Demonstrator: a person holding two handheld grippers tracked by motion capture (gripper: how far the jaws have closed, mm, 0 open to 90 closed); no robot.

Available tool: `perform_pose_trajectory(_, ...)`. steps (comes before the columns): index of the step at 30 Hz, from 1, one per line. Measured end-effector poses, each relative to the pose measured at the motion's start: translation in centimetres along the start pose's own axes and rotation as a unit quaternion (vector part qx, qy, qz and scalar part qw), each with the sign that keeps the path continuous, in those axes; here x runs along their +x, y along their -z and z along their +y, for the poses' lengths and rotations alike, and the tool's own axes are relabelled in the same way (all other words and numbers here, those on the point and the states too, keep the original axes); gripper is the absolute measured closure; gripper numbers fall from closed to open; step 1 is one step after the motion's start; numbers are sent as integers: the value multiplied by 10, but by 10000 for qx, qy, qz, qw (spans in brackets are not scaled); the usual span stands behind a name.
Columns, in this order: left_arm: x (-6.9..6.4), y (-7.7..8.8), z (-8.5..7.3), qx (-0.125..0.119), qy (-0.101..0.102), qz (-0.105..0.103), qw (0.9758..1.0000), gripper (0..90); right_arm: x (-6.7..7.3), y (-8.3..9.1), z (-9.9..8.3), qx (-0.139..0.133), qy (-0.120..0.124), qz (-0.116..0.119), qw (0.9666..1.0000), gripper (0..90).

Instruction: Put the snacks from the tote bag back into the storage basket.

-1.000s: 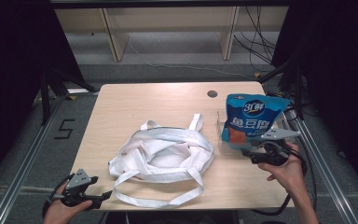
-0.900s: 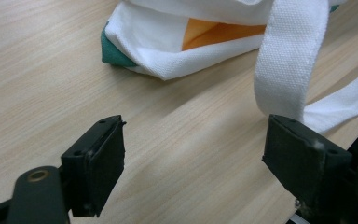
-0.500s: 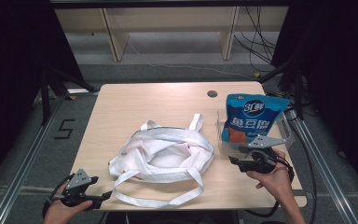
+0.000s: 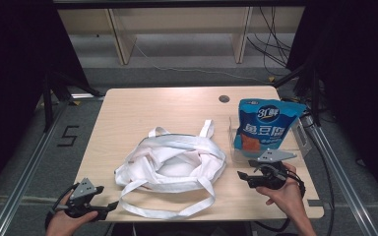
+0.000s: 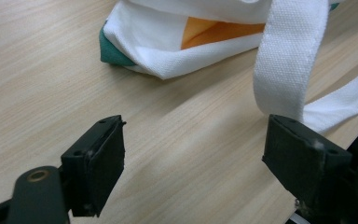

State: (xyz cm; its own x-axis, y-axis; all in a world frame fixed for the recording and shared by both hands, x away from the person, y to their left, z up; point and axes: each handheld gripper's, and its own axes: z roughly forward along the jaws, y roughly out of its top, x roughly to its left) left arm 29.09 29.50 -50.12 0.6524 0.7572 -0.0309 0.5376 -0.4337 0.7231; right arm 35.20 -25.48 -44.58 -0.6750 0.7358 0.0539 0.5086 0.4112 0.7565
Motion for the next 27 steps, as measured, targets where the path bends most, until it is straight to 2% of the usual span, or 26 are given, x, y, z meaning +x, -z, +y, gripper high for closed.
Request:
perform_pose_trajectory(2,0,0,0,-2,-4,2,10000,198,1,0,-2,14,2,-72,10000,392)
perform_pose_trajectory(3,0,0,0,-5,-3,-1,10000,198,3,-1,-4,-22,-75,-70,9999,387)
perform_pose_trajectory(4,0,0,0,-3,-2,1,10000,198,3,0,-4,63,-52,-44,10000,382)
perform_pose_trajectory(7,0,0,0,-11,3,0,10000,199,4,-3,-9,2,-63,-13,10000,376)
perform_pose_trajectory(8,0,0,0,-5,1,-2,10000,198,5,-1,-9,62,-102,3,9999,375)
perform_pose_trajectory(9,0,0,0,-9,0,-2,10000,198,5,-2,-11,-10,-77,-21,10000,374)
perform_pose_trajectory(14,0,0,0,-8,6,-2,10000,198,7,-2,-18,21,-94,-19,10000,366)
perform_pose_trajectory(15,0,0,0,11,5,4,10000,198,6,-1,-19,67,-15,-66,10000,364)
perform_pose_trajectory(16,0,1,0,22,1,13,10000,198,8,-1,-20,25,-131,-71,9999,363)
perform_pose_trajectory(17,0,0,0,19,-1,3,10000,198,8,0,-21,105,-116,-62,9999,360)
perform_pose_trajectory(18,0,0,0,-2,-3,-1,10000,198,10,-1,-23,95,-240,-3,9997,359)
perform_pose_trajectory(19,0,0,0,-3,-1,1,10000,198,9,-1,-24,44,-158,-60,9998,358)
perform_pose_trajectory(21,0,1,0,23,-6,6,10000,198,9,0,-26,65,-174,23,9998,351)
perform_pose_trajectory(22,0,0,0,11,-3,15,10000,198,13,1,-27,110,-302,-39,9995,348)
perform_pose_trajectory(23,0,0,0,11,-3,15,10000,198,13,1,-27,110,-302,-39,9995,348)
perform_pose_trajectory(24,0,0,0,-41,-1,25,10000,198,11,0,-30,106,-181,-34,9998,343)
perform_pose_trajectory(27,0,0,0,-3,4,7,10000,198,14,0,-33,107,-221,-52,9997,334)
